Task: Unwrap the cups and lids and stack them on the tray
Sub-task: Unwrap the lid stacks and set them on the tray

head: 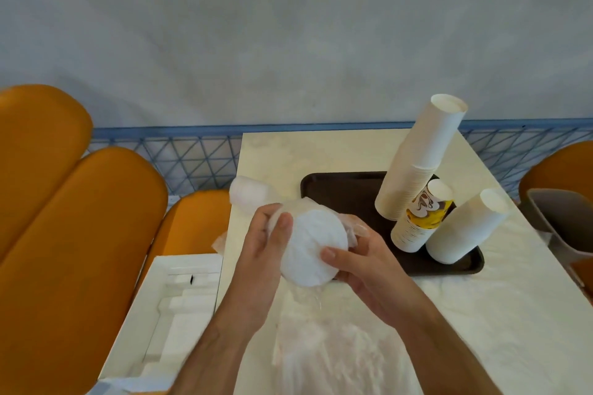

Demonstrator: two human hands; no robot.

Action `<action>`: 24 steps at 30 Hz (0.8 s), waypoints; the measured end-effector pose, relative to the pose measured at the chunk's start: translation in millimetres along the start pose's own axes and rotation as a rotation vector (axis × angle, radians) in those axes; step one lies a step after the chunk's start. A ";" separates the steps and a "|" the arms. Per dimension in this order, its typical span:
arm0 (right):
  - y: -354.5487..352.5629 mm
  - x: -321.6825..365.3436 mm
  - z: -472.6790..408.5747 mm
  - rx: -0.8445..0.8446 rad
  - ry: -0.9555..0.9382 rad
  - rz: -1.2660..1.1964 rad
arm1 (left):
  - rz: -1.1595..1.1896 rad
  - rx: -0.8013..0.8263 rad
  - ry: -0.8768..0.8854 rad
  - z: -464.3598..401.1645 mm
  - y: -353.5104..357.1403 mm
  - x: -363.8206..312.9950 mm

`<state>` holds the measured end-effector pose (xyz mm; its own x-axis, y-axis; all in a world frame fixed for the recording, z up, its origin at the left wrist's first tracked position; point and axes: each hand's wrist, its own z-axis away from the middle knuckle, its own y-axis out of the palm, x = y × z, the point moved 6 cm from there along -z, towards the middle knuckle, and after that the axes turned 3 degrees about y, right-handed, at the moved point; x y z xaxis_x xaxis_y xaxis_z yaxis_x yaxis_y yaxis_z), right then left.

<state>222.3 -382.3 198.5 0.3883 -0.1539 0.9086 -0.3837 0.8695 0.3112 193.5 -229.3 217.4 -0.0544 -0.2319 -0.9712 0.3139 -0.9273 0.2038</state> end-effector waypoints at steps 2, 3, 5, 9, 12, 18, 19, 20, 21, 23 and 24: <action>-5.8 1.8 1.9 0.020 0.021 -0.012 | 0.029 -0.013 -0.011 -2.1 1.5 1.3; -8.1 2.5 3.2 0.038 0.031 -0.012 | 0.037 0.015 -0.003 -2.1 5.4 0.5; -11.7 4.7 6.3 0.096 0.039 0.000 | 0.013 0.026 0.007 -2.5 14.1 -1.9; -20.0 5.2 10.6 0.109 0.042 -0.002 | -0.235 0.003 0.120 -3.2 24.4 -14.6; -30.7 6.7 12.7 0.054 0.048 -0.010 | -0.488 -0.065 0.349 -6.4 22.9 -30.0; -46.4 7.3 13.2 -0.132 0.039 0.099 | -0.585 -0.228 0.724 7.1 27.2 -58.4; -49.5 7.3 13.5 -0.170 0.020 0.042 | -0.556 -0.241 0.724 9.5 25.9 -58.5; -53.0 7.5 13.9 -0.193 -0.001 -0.039 | -0.519 -0.249 0.696 11.0 25.3 -57.0; -54.9 7.7 14.2 -0.200 -0.017 -0.123 | -0.486 -0.247 0.626 11.7 23.9 -52.9; -58.4 8.4 14.1 -0.187 -0.047 -0.252 | -0.450 -0.136 0.374 11.0 28.1 -32.0; -58.3 9.4 14.0 -0.165 -0.062 -0.292 | -0.439 -0.022 0.218 11.6 34.6 -16.6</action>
<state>236.7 -441.0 192.8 0.4079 -0.4320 0.8044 -0.1209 0.8477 0.5165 194.3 -260.9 242.0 0.0132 0.2487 -0.9685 0.3255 -0.9169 -0.2310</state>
